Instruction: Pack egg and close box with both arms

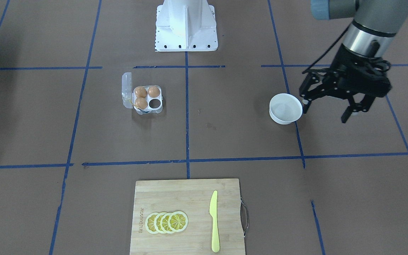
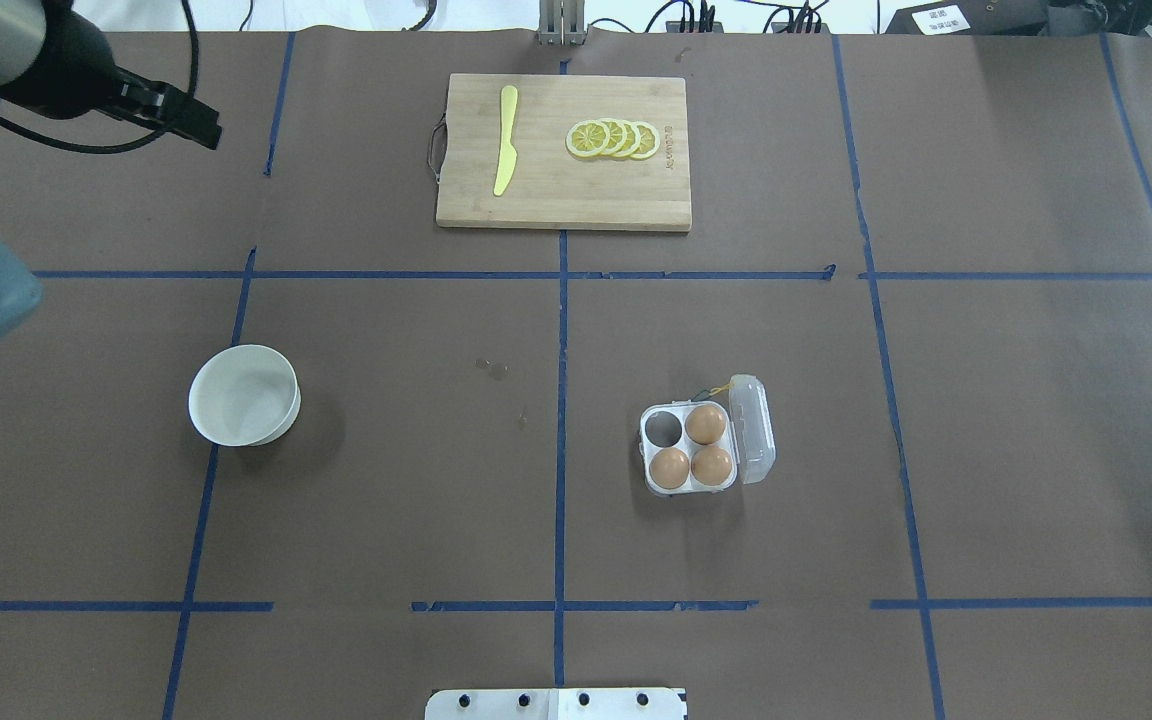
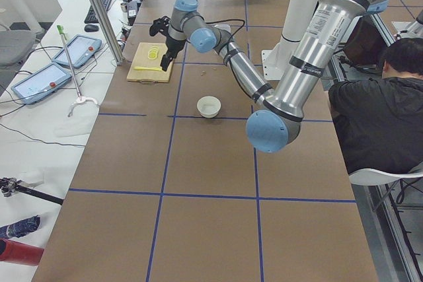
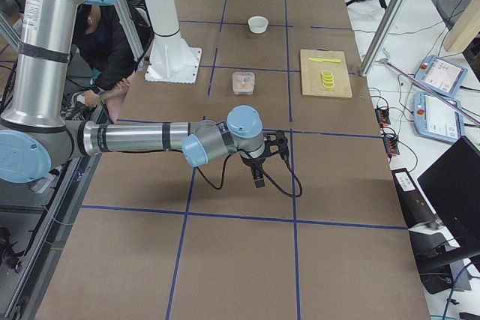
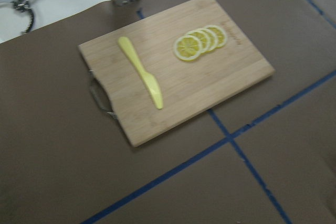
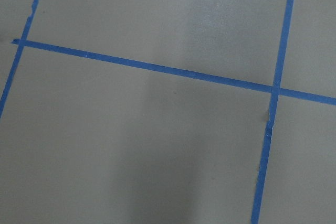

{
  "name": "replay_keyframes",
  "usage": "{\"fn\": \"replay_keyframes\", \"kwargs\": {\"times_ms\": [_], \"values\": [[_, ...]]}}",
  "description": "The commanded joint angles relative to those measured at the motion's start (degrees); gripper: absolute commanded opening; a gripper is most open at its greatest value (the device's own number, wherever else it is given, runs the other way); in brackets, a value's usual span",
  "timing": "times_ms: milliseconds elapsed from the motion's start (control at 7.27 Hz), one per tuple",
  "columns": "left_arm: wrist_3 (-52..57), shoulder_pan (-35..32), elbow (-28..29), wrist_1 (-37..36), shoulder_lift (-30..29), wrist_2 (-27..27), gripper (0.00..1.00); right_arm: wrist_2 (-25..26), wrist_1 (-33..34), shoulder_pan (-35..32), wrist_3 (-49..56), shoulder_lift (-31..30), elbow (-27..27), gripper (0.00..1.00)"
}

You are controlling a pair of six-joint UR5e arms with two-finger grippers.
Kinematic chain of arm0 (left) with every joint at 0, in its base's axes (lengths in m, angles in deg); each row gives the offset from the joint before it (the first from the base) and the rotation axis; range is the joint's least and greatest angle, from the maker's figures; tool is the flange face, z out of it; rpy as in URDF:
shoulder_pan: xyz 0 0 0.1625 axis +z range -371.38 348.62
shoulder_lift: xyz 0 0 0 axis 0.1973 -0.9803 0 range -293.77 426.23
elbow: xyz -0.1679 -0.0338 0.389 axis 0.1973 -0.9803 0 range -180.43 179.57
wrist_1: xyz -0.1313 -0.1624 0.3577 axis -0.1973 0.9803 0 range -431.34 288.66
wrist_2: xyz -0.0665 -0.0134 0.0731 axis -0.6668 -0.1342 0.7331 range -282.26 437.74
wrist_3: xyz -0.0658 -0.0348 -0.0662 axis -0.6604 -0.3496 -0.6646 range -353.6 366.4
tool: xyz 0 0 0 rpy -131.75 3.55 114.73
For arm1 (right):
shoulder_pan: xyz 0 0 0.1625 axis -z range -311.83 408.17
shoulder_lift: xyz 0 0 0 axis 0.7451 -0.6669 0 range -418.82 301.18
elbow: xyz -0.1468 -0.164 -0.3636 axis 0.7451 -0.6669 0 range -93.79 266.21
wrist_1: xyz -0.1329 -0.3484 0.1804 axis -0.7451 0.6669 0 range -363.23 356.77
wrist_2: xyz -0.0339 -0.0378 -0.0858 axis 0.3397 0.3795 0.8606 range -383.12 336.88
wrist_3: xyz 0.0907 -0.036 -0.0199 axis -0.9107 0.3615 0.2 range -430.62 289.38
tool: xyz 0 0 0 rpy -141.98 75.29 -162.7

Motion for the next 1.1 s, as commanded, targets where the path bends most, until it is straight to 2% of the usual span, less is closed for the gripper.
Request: {"fn": "replay_keyframes", "kwargs": {"times_ms": [0, 138, 275, 413, 550, 688, 963], "values": [[27.64, -15.86, 6.02, -2.55, 6.8, -3.94, 1.0, 0.07, 0.0, 0.0, 0.02, 0.0, 0.08, 1.0], [28.29, -19.51, 8.94, -2.49, 12.46, -8.94, 1.0, -0.02, 0.0, 0.0, -0.07, 0.0, 0.17, 1.0], [28.29, -21.2, 13.76, -2.66, 14.96, -8.9, 1.0, -0.02, 0.0, 0.0, -0.07, 0.0, 0.09, 1.0], [28.47, -21.65, 15.8, -3.36, 16.81, -8.73, 1.0, -0.02, 0.0, 0.0, -0.42, 0.0, 0.08, 1.0], [28.3, -23.13, 15.83, -4.76, 20.05, -10.73, 1.0, -0.19, 0.0, 0.0, -0.86, 0.08, 0.17, 1.0], [28.64, -24.45, 15.48, -5.03, 23.3, -16.32, 1.0, -0.19, 0.0, 0.0, -1.12, 0.17, 0.26, 1.0], [40.7, -27.87, 13.98, -5.82, 26.4, -17.6, 1.0, -0.63, 0.0, 0.43, -6.36, 0.87, 2.0, 1.0]]}}
